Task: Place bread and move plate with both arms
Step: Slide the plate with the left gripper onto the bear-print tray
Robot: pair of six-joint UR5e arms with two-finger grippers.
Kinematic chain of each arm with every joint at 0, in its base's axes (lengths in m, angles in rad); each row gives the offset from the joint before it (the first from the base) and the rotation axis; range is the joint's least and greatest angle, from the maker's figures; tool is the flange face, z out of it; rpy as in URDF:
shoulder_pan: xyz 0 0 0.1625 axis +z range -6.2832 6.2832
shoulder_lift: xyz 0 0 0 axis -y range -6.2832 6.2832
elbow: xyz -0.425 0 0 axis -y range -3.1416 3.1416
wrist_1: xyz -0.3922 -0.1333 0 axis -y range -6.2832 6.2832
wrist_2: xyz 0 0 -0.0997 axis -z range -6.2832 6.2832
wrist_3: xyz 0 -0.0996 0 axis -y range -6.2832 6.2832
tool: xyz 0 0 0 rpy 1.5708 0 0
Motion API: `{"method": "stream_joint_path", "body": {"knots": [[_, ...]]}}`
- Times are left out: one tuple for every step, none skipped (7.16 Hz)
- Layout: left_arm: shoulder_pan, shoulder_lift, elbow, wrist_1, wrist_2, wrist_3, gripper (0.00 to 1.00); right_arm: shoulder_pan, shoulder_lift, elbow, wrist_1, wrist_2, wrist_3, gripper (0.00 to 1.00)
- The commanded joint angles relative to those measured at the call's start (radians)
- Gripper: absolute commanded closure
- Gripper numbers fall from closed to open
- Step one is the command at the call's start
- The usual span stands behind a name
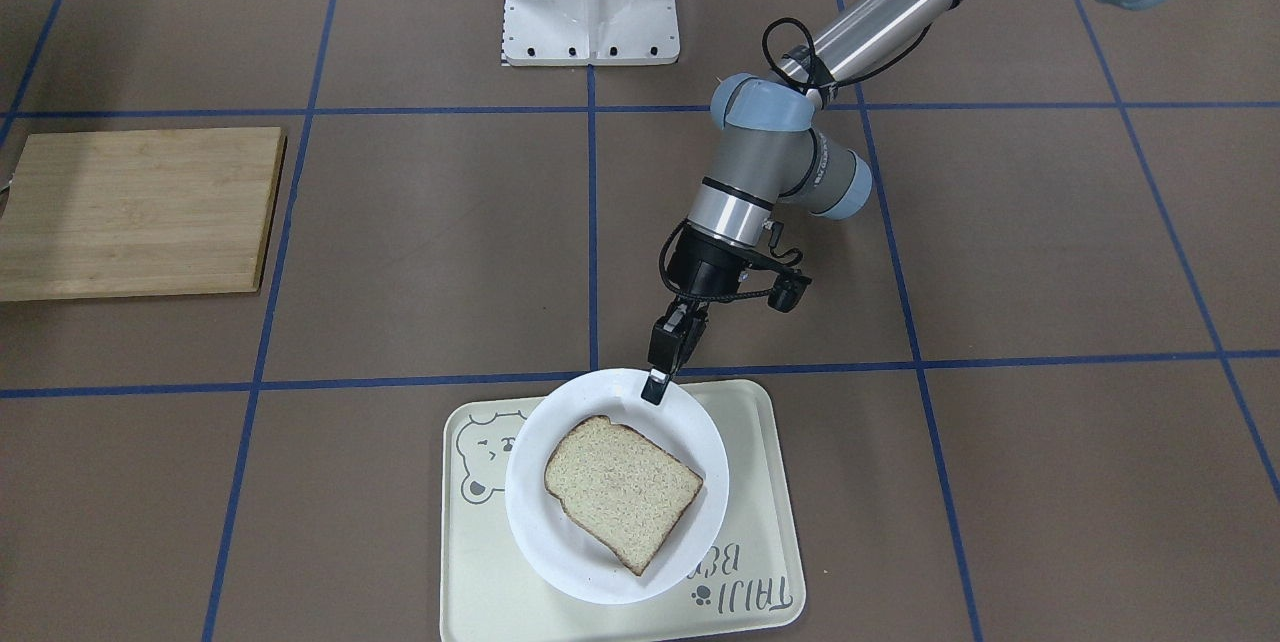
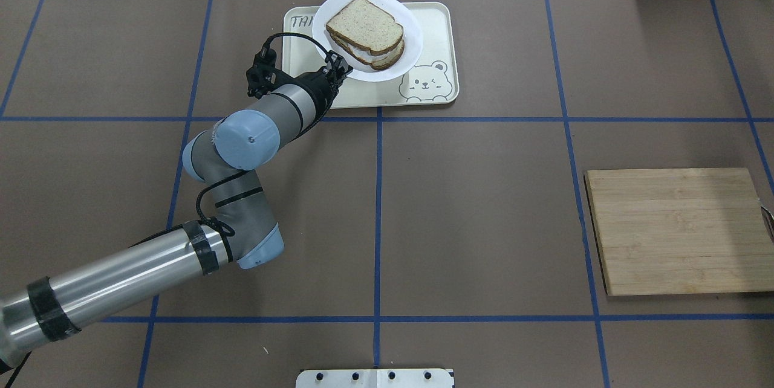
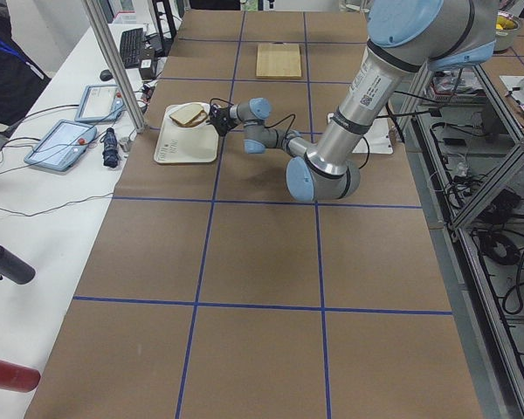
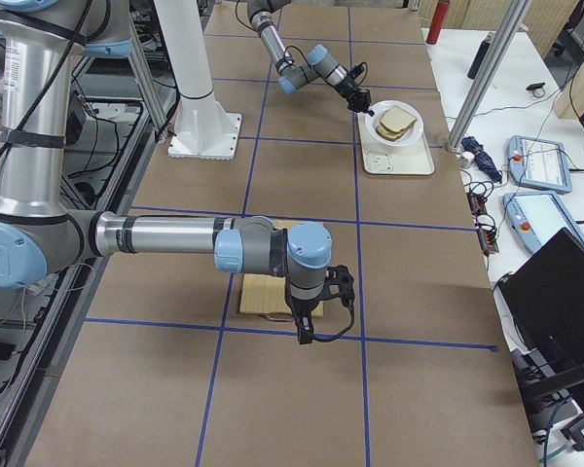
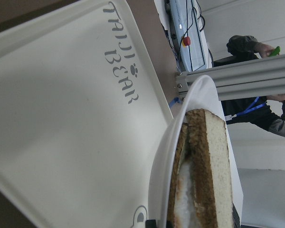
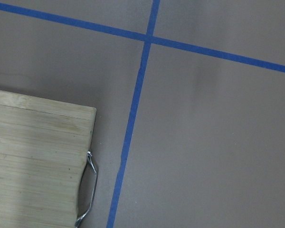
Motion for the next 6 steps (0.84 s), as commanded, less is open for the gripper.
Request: {"method": "stream_joint_path", "body": {"knots": [[-0.002, -0.051, 0.096, 0.002, 0.004, 0.005, 1.00, 0.000, 0.001, 0.000, 0.000, 0.000, -0.001, 0.00], [-0.002, -0.051, 0.100, 0.005, 0.004, 0.005, 0.92, 0.000, 0.001, 0.000, 0.000, 0.000, -0.001, 0.00], [-0.002, -0.051, 0.100, 0.005, 0.004, 0.006, 0.66, 0.000, 0.001, -0.002, 0.000, 0.000, -0.001, 0.00], [-0.002, -0.051, 0.097, 0.005, 0.005, 0.009, 0.18, 0.000, 0.001, -0.002, 0.000, 0.000, -0.002, 0.00], [-0.002, -0.051, 0.089, 0.007, 0.004, 0.040, 0.02, 0.000, 0.001, -0.002, 0.000, 0.000, -0.004, 0.00], [-0.002, -0.040, 0.052, 0.007, -0.001, 0.078, 0.02, 0.000, 0.001, -0.003, 0.000, -0.001, -0.004, 0.00]]}}
